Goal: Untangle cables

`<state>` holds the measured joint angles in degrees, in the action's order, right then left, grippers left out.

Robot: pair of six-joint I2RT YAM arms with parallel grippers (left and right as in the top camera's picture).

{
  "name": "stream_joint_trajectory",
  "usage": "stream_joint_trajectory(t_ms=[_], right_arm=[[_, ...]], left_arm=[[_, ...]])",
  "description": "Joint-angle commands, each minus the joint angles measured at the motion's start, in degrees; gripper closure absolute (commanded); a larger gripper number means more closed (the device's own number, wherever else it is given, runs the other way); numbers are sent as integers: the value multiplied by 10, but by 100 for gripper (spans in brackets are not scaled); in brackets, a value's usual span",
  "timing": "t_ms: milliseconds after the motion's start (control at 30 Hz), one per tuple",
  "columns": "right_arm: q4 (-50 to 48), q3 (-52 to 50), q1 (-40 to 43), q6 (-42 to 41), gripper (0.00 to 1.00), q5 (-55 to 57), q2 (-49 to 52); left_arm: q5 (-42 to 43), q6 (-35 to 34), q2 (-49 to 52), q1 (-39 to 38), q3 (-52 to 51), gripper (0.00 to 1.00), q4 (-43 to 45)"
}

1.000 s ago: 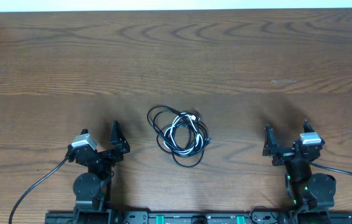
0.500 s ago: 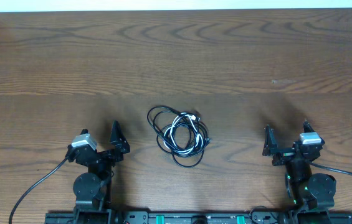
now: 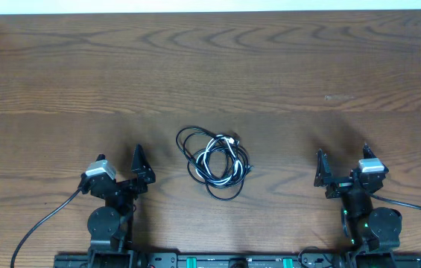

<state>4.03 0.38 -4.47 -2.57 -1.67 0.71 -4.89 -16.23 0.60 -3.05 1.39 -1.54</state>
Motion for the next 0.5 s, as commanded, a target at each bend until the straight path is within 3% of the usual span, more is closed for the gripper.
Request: stream_joint_trajectory(t_ms=[0,267,467], right_arm=[[2,-1,-5,-1,1,0,-4],[2,-1,-5,-1,1,0,-4],[2,-1,-5,-1,1,0,-4]], left_arm=[[-14,9,-4,3,-11,3,-21],[4,10,-1,3,7,3,-41],[6,10,61,3,61,3,-86]])
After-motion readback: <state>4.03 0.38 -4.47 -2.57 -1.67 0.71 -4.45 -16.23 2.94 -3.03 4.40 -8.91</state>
